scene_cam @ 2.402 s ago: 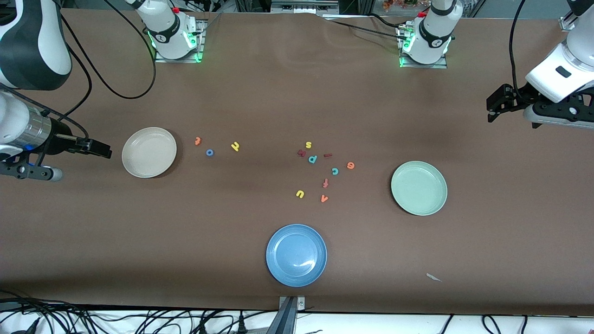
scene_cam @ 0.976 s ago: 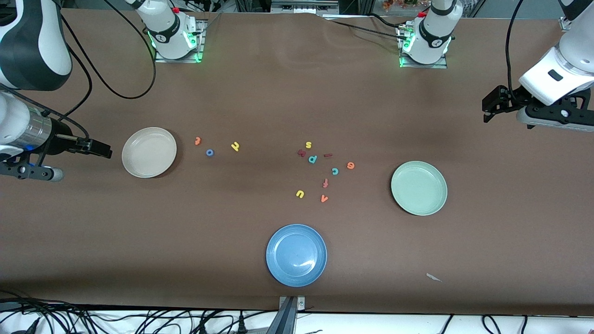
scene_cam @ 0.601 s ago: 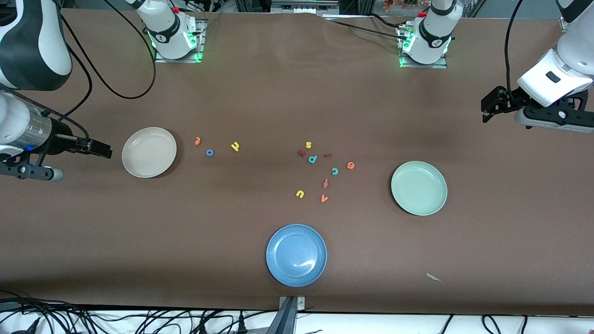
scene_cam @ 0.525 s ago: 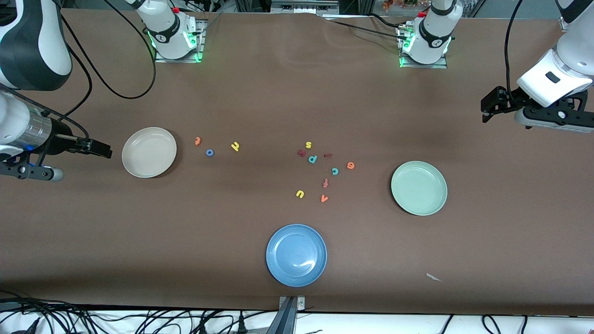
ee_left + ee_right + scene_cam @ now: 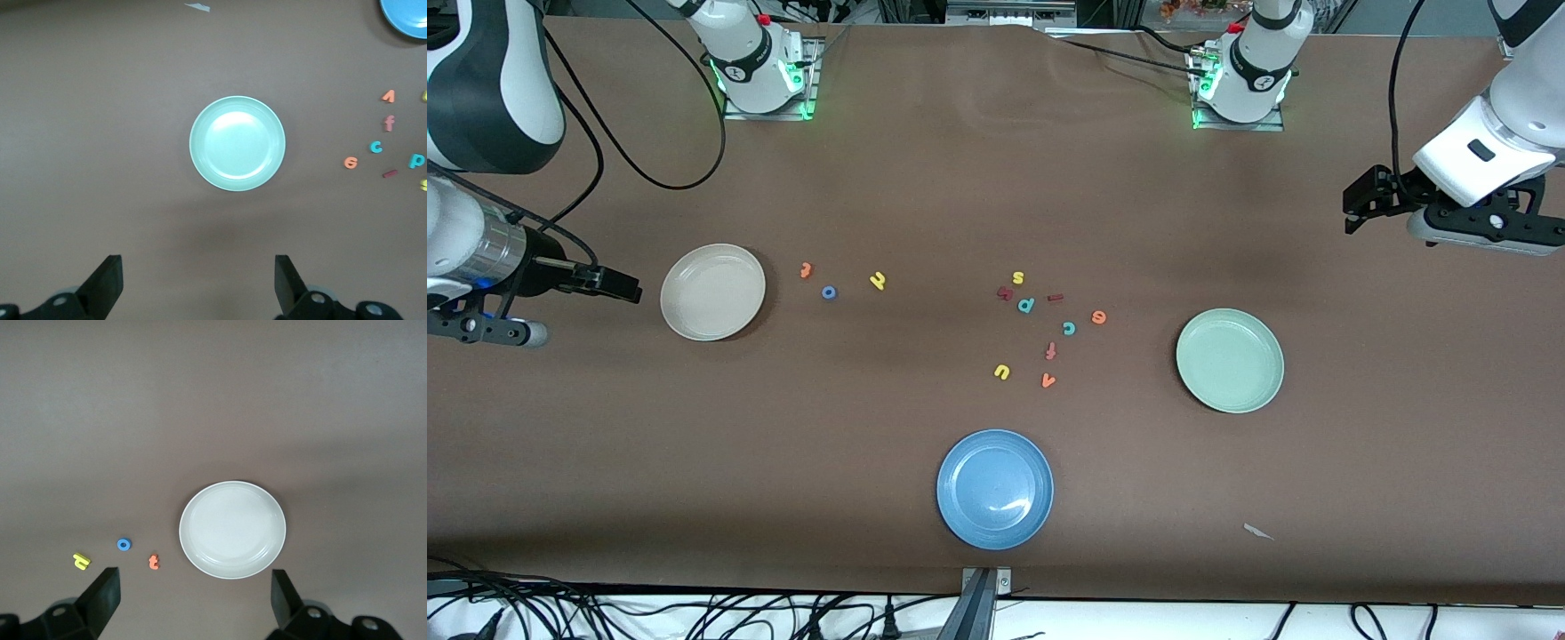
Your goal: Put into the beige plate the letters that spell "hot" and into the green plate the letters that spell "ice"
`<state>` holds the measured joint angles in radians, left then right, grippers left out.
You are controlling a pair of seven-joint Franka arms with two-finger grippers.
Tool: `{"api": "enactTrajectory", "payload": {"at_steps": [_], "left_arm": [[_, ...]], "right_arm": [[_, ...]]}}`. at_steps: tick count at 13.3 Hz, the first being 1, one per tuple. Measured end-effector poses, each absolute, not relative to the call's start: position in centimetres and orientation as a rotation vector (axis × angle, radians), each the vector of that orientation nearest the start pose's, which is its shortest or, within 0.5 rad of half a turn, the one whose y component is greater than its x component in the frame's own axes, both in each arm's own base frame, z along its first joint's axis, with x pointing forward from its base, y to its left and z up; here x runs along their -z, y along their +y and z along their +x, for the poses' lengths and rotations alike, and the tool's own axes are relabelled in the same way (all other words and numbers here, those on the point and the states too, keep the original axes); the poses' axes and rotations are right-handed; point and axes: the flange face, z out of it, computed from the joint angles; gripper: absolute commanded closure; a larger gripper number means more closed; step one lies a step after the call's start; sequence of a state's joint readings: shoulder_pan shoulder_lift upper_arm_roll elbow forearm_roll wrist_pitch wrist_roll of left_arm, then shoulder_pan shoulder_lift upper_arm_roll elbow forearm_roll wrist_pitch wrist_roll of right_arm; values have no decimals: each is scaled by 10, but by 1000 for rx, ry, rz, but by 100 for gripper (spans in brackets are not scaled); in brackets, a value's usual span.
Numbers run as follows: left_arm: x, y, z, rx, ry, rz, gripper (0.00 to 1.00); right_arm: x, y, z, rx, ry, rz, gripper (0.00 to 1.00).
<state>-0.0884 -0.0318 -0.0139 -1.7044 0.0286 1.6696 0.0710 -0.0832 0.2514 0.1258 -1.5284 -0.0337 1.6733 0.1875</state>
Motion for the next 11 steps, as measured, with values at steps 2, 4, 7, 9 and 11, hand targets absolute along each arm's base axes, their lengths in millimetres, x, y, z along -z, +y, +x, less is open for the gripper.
{"api": "enactTrajectory", "payload": {"at_steps": [2,4,7,9,11], "left_arm": [[-586,-54,548,-8,270,-3104,0],[-586,-53,548,-9,266,-3105,0],[-586,-53,548,-10,263,-3105,0],[-586,-53,548,-10,263,-3105,0],[-586,-53,547,-11,263,-3105,0]], "right_arm": [[-505,16,627,-165,224,-3143,0],[-504,16,626,-179,224,-3144,0],[-504,15,626,-181,224,-3144,0],[-504,15,626,-181,224,-3144,0],[-504,15,626,-181,224,-3144,0]]}}
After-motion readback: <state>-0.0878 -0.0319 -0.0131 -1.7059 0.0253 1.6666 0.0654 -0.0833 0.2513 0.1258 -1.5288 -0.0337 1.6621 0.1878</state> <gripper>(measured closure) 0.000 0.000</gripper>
